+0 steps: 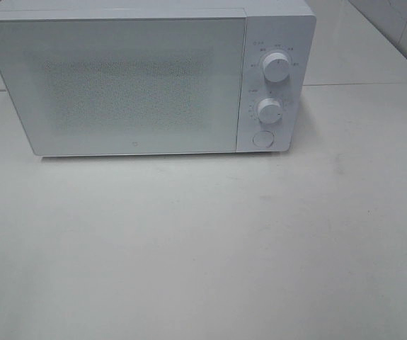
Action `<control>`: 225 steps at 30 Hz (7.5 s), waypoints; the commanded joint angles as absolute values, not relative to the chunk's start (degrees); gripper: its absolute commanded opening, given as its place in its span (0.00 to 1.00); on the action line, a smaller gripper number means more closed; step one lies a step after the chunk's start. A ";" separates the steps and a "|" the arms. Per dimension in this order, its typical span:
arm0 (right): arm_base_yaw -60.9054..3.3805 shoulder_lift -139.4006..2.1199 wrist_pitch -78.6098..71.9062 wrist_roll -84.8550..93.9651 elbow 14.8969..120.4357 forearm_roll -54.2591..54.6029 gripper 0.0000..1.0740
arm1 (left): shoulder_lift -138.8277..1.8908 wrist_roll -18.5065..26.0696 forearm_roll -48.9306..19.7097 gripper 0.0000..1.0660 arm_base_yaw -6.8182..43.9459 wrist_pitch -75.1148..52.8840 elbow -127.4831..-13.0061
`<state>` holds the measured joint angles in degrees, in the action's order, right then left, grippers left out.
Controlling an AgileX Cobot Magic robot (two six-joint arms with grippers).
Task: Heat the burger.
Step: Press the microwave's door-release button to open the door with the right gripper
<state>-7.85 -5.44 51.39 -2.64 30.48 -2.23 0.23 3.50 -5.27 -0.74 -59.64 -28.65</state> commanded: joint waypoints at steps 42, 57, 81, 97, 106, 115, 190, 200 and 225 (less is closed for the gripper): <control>-7.51 -58.96 -15.87 -4.87 28.48 -1.20 0.71 | 1.49 3.50 -5.27 0.94 -0.92 -59.53 -28.48; -7.62 -73.22 -50.13 1.95 17.19 9.97 0.71 | 1.49 3.50 -5.27 0.94 -0.92 -59.53 -28.48; -34.15 -91.56 -65.60 14.50 16.39 35.70 0.71 | 1.49 3.50 -5.27 0.94 -0.92 -59.53 -28.48; -46.01 -101.18 -65.78 18.51 25.27 48.82 0.71 | 1.49 3.55 -5.27 0.94 -0.92 -59.53 -28.48; -47.67 -104.05 -65.37 19.82 28.13 50.36 0.71 | 1.49 3.55 -5.27 0.94 -0.92 -59.53 -28.48; -47.67 -104.05 -64.92 14.95 28.13 51.22 0.71 | 1.49 3.55 -5.27 0.94 -0.92 -59.53 -28.48; -36.78 -116.94 -57.70 -83.02 41.08 42.63 0.00 | 1.49 3.55 -5.27 0.94 -0.92 -59.53 -28.48; -35.47 -120.89 -55.00 -83.82 45.89 40.74 0.00 | 1.49 3.55 -5.27 0.94 -0.92 -59.53 -28.48; -31.23 -123.59 -53.40 -81.02 51.51 39.65 0.00 | 1.49 3.55 -5.27 0.94 -0.92 -59.53 -28.48</control>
<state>-31.86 -123.59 -52.83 -82.16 50.42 40.05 0.23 3.50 -5.27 -0.74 -59.64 -28.65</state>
